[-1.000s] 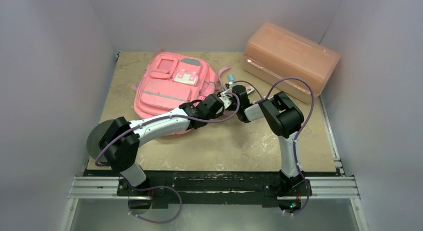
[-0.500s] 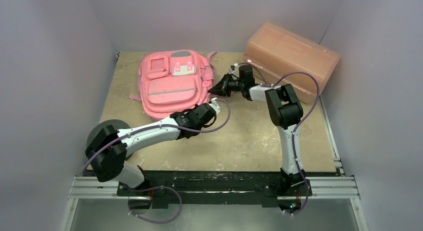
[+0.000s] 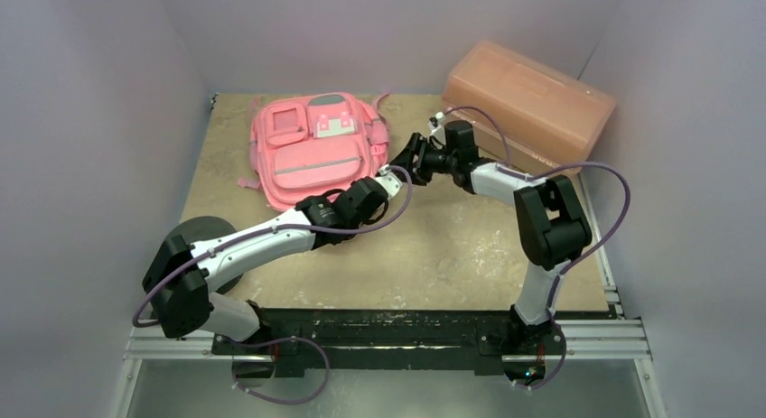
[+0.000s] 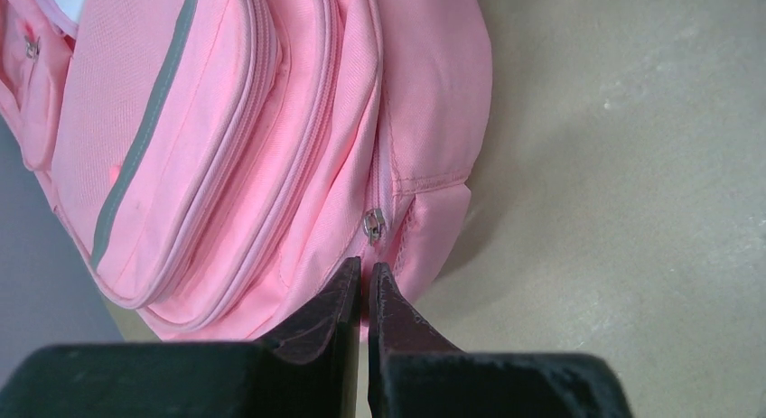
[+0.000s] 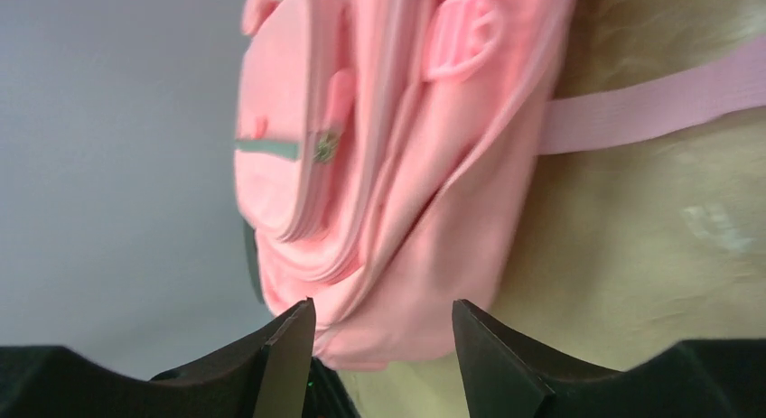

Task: Pack the student bag
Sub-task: Zip the student bag at the center of the board.

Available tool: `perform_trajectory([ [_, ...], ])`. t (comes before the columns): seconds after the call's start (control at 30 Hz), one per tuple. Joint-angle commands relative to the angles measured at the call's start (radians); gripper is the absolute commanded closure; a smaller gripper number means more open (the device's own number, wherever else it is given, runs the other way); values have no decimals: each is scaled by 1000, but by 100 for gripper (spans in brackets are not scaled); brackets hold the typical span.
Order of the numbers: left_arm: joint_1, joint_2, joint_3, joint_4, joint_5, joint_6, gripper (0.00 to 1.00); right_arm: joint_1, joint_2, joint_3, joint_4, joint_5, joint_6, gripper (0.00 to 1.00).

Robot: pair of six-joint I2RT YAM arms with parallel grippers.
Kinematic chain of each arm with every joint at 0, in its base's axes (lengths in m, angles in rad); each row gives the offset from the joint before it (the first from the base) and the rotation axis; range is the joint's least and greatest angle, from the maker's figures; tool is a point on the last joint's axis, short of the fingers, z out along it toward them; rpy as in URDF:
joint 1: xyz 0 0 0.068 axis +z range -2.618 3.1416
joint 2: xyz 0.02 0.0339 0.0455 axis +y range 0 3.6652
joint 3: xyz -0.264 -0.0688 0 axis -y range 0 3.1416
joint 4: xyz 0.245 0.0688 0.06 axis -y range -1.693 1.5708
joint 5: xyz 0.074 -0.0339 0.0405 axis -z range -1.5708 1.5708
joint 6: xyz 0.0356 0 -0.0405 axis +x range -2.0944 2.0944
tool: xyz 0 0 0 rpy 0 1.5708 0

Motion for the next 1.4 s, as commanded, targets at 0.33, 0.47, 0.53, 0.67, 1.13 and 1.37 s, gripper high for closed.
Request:
perform_trajectory([
  [0.33, -29, 1, 100, 1, 109, -46, 100, 254, -68, -283, 543, 76, 416, 38],
  [0.47, -52, 13, 99, 4, 104, -46, 100, 255, -36, -245, 488, 107, 420, 37],
  [0.53, -64, 20, 94, 8, 95, -46, 100, 254, -20, -223, 456, 115, 427, 38],
  [0.67, -92, 38, 92, -7, 53, -33, 100, 249, -11, -196, 378, 157, 427, 46],
  [1.13, -93, 46, -32, -83, -259, -144, 100, 48, 103, 4, 152, -73, 198, 100],
  [1.37, -50, -4, -115, -240, -358, -363, 100, -22, 156, 95, 55, -149, 79, 100],
])
